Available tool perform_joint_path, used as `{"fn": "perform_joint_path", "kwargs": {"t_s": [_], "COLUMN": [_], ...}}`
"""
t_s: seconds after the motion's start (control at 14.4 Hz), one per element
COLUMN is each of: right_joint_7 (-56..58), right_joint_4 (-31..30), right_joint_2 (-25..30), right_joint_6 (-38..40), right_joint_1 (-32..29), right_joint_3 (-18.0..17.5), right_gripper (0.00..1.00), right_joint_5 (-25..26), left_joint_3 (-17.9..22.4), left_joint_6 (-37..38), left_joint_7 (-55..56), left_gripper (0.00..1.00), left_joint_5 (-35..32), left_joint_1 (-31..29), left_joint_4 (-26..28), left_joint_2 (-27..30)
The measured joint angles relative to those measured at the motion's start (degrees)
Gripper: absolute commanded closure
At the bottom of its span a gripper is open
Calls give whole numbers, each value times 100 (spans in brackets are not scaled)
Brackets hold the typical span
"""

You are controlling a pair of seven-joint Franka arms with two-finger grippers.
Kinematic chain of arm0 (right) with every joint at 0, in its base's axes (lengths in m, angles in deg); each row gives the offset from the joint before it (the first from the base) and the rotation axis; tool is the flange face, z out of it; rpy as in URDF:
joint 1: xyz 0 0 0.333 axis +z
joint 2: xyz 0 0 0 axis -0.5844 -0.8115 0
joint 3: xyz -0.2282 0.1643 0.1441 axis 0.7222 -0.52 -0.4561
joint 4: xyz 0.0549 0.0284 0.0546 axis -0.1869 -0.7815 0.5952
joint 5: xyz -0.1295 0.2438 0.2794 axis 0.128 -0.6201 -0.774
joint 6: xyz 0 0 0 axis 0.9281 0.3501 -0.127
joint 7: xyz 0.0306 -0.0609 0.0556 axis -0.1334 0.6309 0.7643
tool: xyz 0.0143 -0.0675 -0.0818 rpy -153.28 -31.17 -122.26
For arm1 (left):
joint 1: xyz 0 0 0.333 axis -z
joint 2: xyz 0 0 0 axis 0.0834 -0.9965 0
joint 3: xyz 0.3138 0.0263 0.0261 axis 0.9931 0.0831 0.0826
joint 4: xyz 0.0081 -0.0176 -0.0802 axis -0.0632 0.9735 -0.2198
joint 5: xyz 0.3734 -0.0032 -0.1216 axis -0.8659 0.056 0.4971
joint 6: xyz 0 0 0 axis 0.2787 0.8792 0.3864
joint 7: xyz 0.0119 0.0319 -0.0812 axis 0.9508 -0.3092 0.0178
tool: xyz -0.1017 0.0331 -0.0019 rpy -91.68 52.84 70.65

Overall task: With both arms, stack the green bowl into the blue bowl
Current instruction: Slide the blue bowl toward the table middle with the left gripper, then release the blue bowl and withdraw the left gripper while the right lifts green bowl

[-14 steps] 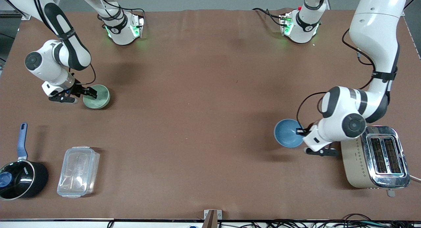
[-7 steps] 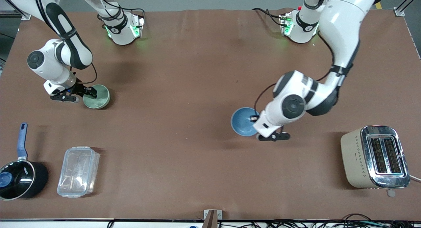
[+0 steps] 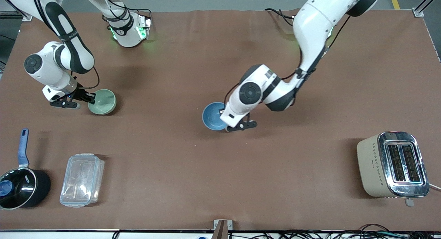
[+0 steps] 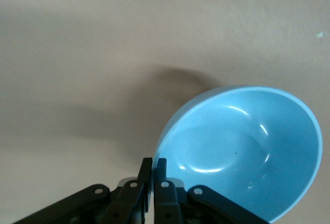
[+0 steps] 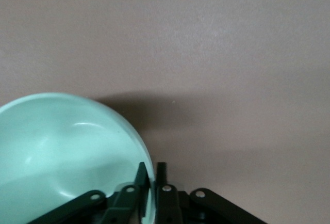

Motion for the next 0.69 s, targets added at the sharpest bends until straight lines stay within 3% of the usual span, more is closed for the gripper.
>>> {"fn": "perform_joint_path", "kwargs": {"t_s": [0.21, 0.35, 0.42, 0.49, 0.69], "right_joint_7": [0, 1, 2, 2, 6], "right_joint_4": [345, 786, 1031, 1278, 1980], "right_joint_2": [207, 390, 494, 588, 727], "right_joint_6": [948, 1940, 2392, 2805, 3638], "right_joint_1": [-1, -1, -1, 0, 40], "right_joint_3": [-6, -9, -12, -23, -72], "right_gripper": [99, 99, 99, 99, 99], "right_joint_5": [3, 2, 2, 2, 0], "left_joint_3": [12, 12, 13, 14, 18], "left_joint_6": [-248, -269, -269, -268, -269], "left_joint_7": [147, 147, 151, 168, 161], "left_gripper": [99, 91, 64, 1, 0], "left_joint_5": [0, 0, 0, 0, -81], "left_joint_1": [179, 206, 206, 206, 206], "left_joint_4": [-31, -59, -77, -89, -97], "left_joint_2": [-264, -296, -297, -296, -301]}}
